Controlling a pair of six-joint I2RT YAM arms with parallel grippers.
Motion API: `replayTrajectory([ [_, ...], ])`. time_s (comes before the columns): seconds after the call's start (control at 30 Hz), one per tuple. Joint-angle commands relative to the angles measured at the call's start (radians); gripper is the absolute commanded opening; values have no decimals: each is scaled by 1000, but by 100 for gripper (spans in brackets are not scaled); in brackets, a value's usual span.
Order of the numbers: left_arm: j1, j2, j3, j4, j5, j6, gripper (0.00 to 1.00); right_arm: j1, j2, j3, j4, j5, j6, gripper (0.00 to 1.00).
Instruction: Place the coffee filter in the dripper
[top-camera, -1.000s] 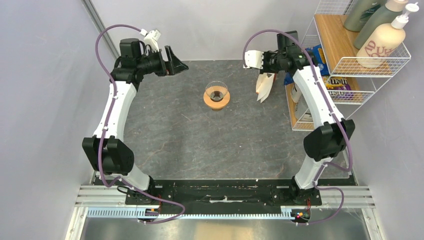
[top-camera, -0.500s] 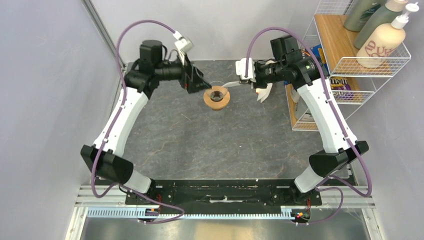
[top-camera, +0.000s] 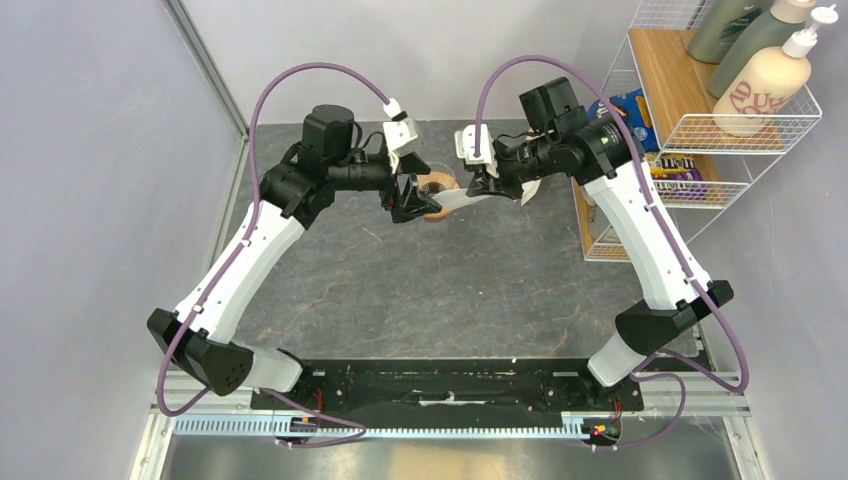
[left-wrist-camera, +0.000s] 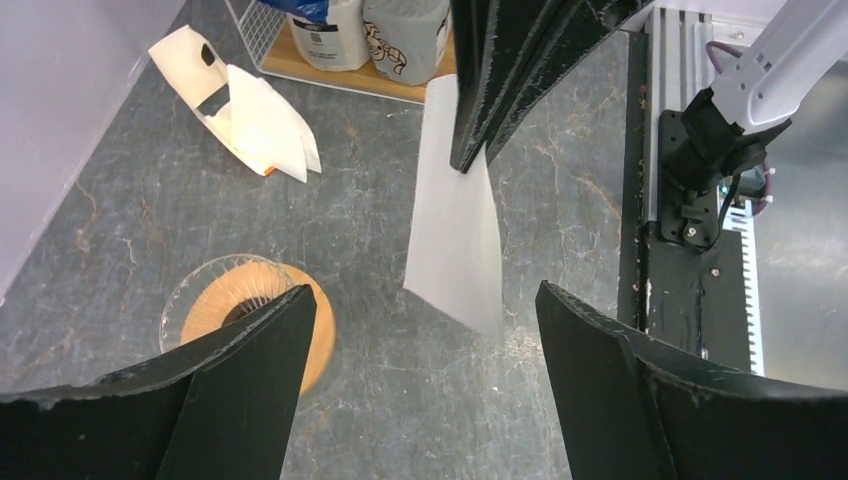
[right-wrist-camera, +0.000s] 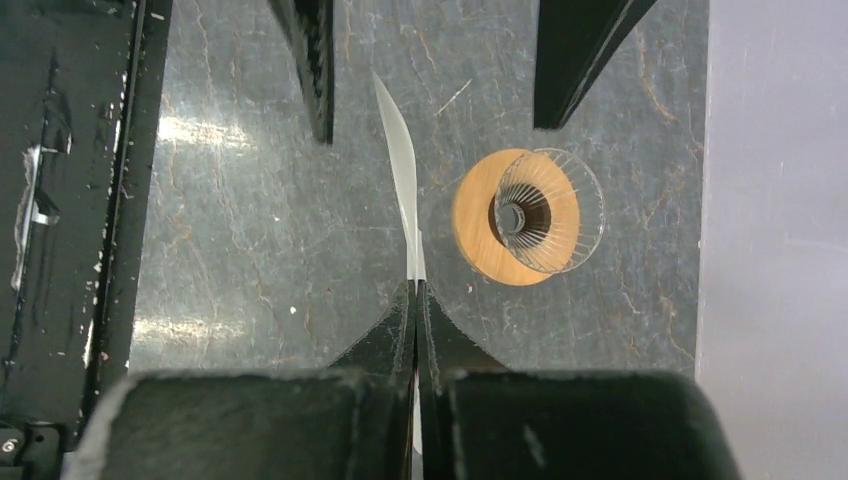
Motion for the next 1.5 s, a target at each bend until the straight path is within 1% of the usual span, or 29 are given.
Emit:
replayTrajectory([
  [0.0,-44,-11,2,-1,-52,114,85,13,21,83,-9,-9,81,0],
  [0.03,-50,-8,4,0,-59,120,82,16,28,97,-9,-7,94,0],
  [0.07,-58,-6,6,0,-66,123,76,16,34,109,-9,-7,103,0],
  [0.13,-68,-1,9,-1,-74,124,62,16,41,126,1,-9,130,0],
  [0.17,-70,2,10,-1,-76,125,57,16,44,135,6,-11,144,0],
  [0.23,-71,4,14,1,-78,115,43,16,49,152,22,-14,175,0],
  [0.27,-71,5,19,4,-81,103,33,16,49,157,33,-14,197,0],
  [0.3,-71,8,21,15,-88,76,16,16,49,158,48,-13,211,0],
  [0.33,-70,8,22,34,-106,42,3,16,45,157,68,-9,239,0],
  [0.37,-65,2,14,69,-121,-13,2,16,41,153,104,-1,276,2],
  [0.4,-56,-7,-3,114,-118,-67,2,15,36,149,141,16,331,14],
  [0.43,-33,-20,-25,184,-102,-153,2,11,30,151,186,27,380,27],
  [0.5,38,-42,-84,348,-50,-346,2,-22,21,154,297,39,523,62],
  [0.53,68,-49,-100,435,-24,-436,2,-50,14,158,362,35,601,74],
  [0.6,138,-52,-111,569,19,-593,2,-123,1,155,501,8,803,87],
  [0.67,183,-55,-120,712,28,-735,2,-200,-9,137,643,-21,1049,96],
  [0.73,219,-56,-136,874,29,-873,2,-255,-31,70,787,-59,1230,97],
  [0.83,250,-49,-147,1064,15,-1053,2,-269,-96,-97,1009,-116,1348,97],
  [0.9,254,-43,-145,1144,5,-1128,2,-268,-122,-190,1179,-162,1425,97],
  [0.97,254,-41,-146,1202,-14,-1186,2,-267,-108,-203,1285,-186,1511,97],
  [1.1,253,-45,-142,1243,-53,-1232,2,-255,-46,-165,1505,-217,1716,97],
  [1.17,251,-45,-139,1251,-62,-1245,2,-232,-11,-122,1565,-242,1789,97],
  [1.3,246,-53,-138,1259,-55,-1257,2,-149,16,-77,1531,-262,1719,96],
  [1.47,243,-63,-144,1264,-52,-1278,2,-116,41,-75,1509,-257,1697,94],
])
